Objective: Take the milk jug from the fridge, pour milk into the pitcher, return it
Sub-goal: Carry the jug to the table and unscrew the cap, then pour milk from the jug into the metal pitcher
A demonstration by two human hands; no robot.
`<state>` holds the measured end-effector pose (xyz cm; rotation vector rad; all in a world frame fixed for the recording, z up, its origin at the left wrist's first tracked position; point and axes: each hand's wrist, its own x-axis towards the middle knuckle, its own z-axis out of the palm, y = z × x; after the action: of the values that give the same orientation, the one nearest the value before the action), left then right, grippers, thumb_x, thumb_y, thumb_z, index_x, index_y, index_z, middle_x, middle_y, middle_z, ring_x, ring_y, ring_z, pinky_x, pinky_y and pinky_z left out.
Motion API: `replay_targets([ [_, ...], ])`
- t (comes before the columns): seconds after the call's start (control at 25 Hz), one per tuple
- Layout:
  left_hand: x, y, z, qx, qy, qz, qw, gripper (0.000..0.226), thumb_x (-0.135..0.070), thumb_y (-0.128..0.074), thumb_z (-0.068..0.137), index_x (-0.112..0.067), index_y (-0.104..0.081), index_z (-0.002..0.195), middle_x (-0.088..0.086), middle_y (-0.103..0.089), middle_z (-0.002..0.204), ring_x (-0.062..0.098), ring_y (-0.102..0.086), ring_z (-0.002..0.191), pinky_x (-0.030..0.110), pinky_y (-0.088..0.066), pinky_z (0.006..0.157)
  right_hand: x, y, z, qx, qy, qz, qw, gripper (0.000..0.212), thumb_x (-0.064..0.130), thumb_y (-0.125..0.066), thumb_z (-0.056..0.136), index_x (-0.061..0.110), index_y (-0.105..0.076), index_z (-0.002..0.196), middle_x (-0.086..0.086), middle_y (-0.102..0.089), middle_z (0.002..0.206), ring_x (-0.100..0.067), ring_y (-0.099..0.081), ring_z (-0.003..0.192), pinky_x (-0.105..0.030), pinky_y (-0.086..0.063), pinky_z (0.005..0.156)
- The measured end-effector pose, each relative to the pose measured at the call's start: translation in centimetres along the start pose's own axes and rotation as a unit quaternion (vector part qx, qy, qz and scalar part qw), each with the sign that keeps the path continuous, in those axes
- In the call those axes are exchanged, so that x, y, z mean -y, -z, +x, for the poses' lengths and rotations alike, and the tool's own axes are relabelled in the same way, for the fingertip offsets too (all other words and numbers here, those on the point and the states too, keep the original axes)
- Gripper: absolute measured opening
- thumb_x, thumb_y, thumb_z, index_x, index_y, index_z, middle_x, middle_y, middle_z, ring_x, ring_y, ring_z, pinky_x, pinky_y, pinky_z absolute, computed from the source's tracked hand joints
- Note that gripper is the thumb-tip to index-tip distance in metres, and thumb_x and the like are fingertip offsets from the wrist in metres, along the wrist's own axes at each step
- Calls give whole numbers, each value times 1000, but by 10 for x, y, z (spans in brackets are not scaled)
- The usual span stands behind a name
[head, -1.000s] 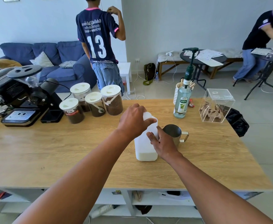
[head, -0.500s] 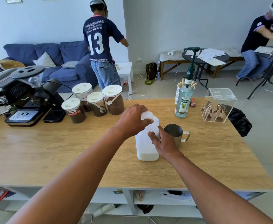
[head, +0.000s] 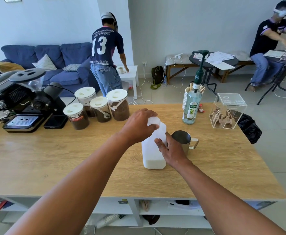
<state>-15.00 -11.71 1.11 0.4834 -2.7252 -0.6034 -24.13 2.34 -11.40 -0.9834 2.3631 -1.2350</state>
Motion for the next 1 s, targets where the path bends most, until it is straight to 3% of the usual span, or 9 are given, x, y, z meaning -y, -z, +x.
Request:
replay_targets([
  [0.32, 5, -2, -14, -114, 57, -104, 986, 39, -35, -71, 92, -18, -66, 127, -6, -65, 114, 6, -59, 82, 22, -47, 78, 2, 2, -2, -7, 12, 11, 1000, 49, 60, -49, 100, 17, -58, 122, -4, -72, 93, -23, -69, 92, -41, -55, 84],
  [0.44, 28, -8, -29, -149, 114, -117, 975, 31, -33, -70, 92, -20, -69, 121, -5, -66, 109, 5, -59, 79, 25, -49, 76, 2, 2, -3, -5, 14, 13, 1000, 41, 57, -51, 101, 18, -58, 110, 0, -69, 85, -22, -68, 85, -37, -52, 75],
  [0.6, 84, -60, -74, -24, 193, -46, 980, 40, -35, -65, 95, -17, -62, 131, 3, -64, 126, 23, -63, 108, 39, -53, 92, 2, 3, -14, -21, 12, 0, 1000, 34, 51, -51, 102, 18, -58, 112, 3, -67, 84, -20, -68, 84, -20, -44, 67],
  [0.72, 101, -101, -102, 68, 194, 4, 979, 44, -29, -61, 98, -13, -56, 139, 8, -60, 137, 29, -53, 126, 39, -45, 101, 2, 8, -30, -29, 25, 47, 998, 26, 41, -55, 103, 17, -60, 112, 3, -67, 86, -22, -66, 86, -25, -45, 70],
  [0.88, 107, -134, -121, 124, 173, 41, 976, 46, -24, -54, 99, -13, -51, 145, 8, -56, 145, 31, -48, 129, 39, -41, 104, 7, 13, -48, -27, 23, 58, 998, 10, 36, -57, 104, 27, -56, 109, 12, -66, 83, -12, -66, 84, -7, -42, 67],
  [1.0, 112, -150, -126, 124, 170, 46, 977, 46, -23, -53, 98, -15, -52, 143, 6, -57, 147, 31, -48, 128, 42, -41, 104, 7, 15, -54, -31, 17, 47, 998, 12, 40, -56, 103, 28, -55, 104, -3, -69, 80, -22, -68, 83, -10, -44, 65],
])
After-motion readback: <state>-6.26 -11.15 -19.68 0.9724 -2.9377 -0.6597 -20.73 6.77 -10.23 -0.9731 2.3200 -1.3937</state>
